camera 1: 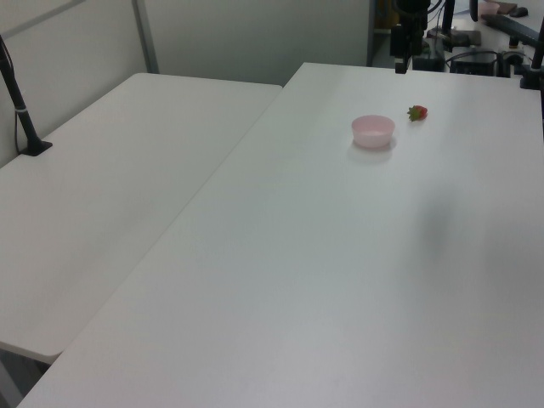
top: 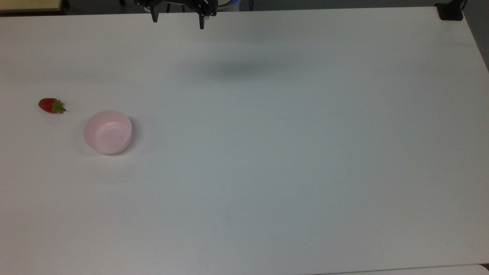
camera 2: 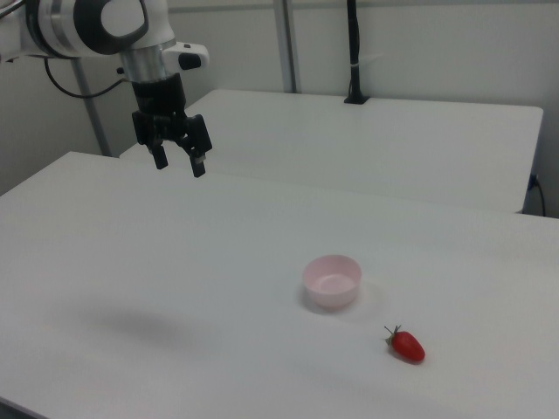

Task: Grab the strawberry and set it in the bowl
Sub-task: 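Move the gripper from its start pose toward the red strawberry, then lower the open gripper over the red strawberry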

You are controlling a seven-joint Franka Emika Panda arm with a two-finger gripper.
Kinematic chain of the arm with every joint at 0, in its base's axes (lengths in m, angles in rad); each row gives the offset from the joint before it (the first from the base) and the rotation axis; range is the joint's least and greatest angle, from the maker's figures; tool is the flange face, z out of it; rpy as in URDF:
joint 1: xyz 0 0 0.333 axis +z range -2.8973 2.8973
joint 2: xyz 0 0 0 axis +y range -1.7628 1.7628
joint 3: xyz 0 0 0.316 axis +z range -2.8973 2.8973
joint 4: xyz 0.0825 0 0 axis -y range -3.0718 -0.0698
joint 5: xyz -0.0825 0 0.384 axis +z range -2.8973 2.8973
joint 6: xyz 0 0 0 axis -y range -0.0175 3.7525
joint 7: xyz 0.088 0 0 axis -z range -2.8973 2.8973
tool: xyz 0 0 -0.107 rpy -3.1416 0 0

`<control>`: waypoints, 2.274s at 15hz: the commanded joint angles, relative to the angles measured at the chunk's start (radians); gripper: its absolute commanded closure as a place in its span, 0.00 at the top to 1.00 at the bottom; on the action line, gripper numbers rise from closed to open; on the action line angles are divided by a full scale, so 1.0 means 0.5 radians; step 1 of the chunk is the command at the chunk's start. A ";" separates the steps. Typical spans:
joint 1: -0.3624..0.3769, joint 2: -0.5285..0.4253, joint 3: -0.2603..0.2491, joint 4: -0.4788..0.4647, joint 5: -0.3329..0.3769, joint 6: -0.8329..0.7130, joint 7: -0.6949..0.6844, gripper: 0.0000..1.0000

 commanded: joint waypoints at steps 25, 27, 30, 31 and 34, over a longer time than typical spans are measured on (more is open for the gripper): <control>-0.874 0.509 -0.012 0.062 0.041 0.503 -2.092 1.00; -0.899 0.601 -0.012 0.062 0.020 0.650 -2.197 1.00; -0.969 0.745 -0.012 0.062 0.007 0.907 -2.402 1.00; -0.988 0.785 -0.012 0.062 0.001 0.951 -2.531 1.00; -1.040 0.905 -0.012 0.065 -0.014 1.113 -2.780 1.00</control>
